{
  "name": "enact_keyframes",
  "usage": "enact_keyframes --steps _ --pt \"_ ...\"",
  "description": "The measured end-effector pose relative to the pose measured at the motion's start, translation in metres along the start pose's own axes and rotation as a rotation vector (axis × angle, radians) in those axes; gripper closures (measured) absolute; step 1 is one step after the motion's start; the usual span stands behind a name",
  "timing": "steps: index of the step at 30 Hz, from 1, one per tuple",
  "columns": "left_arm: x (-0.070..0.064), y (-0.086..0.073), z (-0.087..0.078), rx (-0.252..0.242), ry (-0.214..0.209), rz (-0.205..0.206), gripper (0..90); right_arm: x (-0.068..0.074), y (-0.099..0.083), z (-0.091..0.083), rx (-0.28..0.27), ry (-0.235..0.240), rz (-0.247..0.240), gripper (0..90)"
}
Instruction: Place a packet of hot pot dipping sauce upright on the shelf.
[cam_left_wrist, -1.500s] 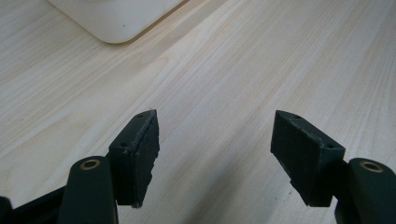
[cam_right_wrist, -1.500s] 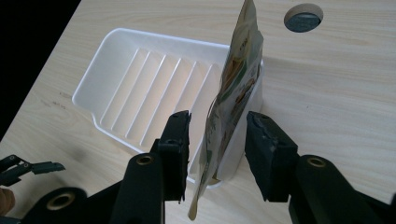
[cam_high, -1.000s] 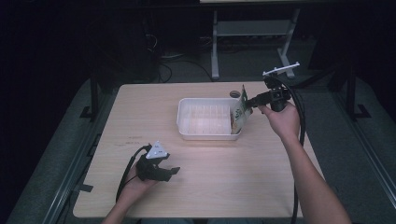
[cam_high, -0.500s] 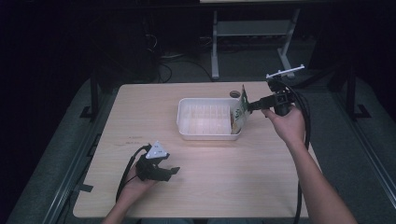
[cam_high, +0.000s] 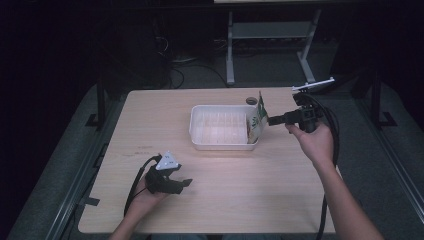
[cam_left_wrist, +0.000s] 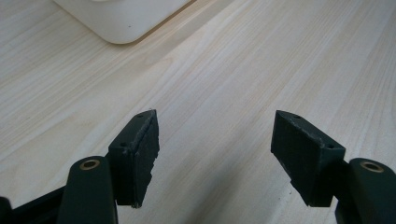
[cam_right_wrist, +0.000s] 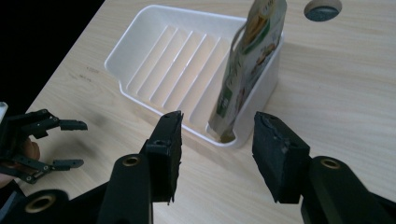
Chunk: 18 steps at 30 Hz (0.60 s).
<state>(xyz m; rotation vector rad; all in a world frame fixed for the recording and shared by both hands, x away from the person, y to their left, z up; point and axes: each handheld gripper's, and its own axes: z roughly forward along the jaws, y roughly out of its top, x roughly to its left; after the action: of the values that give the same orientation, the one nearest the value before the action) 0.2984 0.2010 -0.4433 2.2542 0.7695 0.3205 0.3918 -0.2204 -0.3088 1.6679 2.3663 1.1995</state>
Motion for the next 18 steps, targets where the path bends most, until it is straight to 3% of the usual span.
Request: enact_keyframes --steps 18 --pt "-0.001 0.000 0.001 -0.001 0.002 0.000 31.9 -0.004 -0.035 -0.006 -0.012 0.007 -0.010 49.5"
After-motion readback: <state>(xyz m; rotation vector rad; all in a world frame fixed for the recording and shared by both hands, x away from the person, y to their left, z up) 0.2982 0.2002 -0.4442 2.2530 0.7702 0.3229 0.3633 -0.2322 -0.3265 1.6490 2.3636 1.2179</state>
